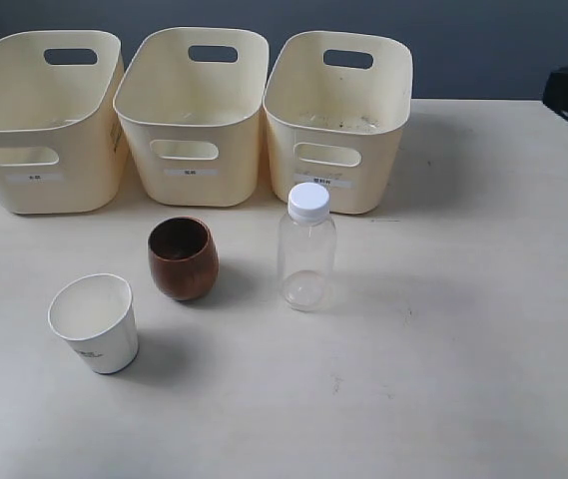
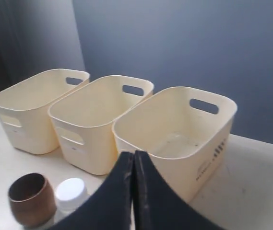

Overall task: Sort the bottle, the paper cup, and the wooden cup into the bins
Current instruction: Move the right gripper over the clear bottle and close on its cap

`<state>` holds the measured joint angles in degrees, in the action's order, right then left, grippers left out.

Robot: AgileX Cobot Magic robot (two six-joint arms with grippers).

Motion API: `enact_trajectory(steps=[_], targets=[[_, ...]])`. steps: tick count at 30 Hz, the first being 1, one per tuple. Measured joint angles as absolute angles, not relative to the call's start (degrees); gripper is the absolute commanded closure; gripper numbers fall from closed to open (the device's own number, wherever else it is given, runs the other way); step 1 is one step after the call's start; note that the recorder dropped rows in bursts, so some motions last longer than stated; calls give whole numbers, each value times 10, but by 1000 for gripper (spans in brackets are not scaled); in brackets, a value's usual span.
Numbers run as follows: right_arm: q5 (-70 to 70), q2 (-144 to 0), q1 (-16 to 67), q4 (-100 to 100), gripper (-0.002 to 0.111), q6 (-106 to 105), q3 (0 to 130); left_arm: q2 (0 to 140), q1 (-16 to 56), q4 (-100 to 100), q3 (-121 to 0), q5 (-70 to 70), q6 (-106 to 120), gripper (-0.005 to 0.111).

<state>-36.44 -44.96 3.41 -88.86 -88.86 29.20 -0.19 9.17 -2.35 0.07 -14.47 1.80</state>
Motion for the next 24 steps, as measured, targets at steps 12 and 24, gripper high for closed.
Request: enact_trajectory(steps=[12,24], targets=[[-416,-690,146,-954,109,-1138,326,-2,92,-23,1,-145,18,107],[-403,-764,233,-948,107,-1208,338,-2,92,-23,1,-145,18,107]])
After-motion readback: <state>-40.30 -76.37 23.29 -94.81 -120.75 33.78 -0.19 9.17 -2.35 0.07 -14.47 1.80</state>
